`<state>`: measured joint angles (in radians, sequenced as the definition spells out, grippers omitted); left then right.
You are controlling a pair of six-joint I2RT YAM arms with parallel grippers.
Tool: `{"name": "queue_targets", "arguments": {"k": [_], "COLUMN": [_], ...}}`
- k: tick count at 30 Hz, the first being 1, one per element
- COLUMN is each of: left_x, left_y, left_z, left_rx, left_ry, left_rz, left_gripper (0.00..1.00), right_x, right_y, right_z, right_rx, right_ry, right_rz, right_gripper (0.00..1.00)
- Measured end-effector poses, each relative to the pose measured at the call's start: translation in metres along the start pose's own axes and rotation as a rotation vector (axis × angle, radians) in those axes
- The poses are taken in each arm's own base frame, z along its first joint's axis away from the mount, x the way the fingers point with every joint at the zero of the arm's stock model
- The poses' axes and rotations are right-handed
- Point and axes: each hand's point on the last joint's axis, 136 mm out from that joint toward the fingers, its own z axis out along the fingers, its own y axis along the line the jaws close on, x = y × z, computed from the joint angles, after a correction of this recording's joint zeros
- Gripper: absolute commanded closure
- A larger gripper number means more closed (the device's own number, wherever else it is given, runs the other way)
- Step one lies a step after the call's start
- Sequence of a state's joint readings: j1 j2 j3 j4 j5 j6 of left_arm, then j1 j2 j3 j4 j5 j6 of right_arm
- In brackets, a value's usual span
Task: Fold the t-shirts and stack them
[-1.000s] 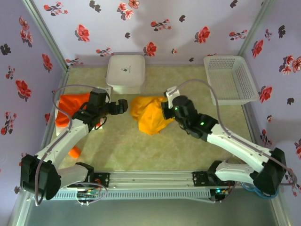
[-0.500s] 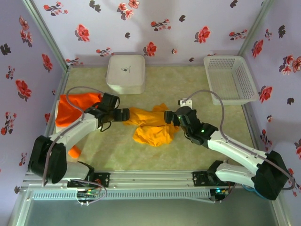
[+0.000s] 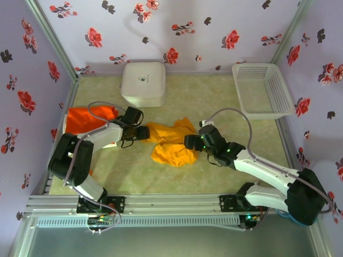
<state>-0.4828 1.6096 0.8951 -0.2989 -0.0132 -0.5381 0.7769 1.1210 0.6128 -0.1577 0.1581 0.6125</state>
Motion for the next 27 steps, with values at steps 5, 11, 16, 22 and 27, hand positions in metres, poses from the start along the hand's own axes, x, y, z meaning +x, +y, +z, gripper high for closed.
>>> {"name": "queue_targets", "arguments": {"k": [5, 11, 16, 22, 27], "left_x": [-0.005, -0.013, -0.016, -0.035, -0.061], "left_y": [-0.007, -0.015, -0.020, -0.039, -0.055], "left_z": [0.006, 0.004, -0.010, -0.061, -0.112], "left_rx": [0.027, 0.058, 0.082, 0.159, 0.218], "left_ry": [-0.004, -0.017, -0.030, -0.106, -0.195], "left_rz": [-0.018, -0.029, -0.025, -0.013, -0.006], "left_gripper": [0.77, 1.00, 1.00, 1.00, 1.00], "right_x": [0.016, 0.014, -0.001, -0.054, -0.127], "right_y": [-0.009, -0.028, -0.058, -0.082, -0.081], "right_z": [0.011, 0.014, 0.011, -0.001, -0.001], "right_rx": [0.035, 0.096, 0.171, 0.223, 0.225], "right_ry": [0.053, 0.053, 0.022, -0.074, -0.154], "right_rz": [0.051, 0.144, 0.219, 0.267, 0.253], "right_gripper": [0.65, 0.98, 1.00, 1.00, 0.92]}}
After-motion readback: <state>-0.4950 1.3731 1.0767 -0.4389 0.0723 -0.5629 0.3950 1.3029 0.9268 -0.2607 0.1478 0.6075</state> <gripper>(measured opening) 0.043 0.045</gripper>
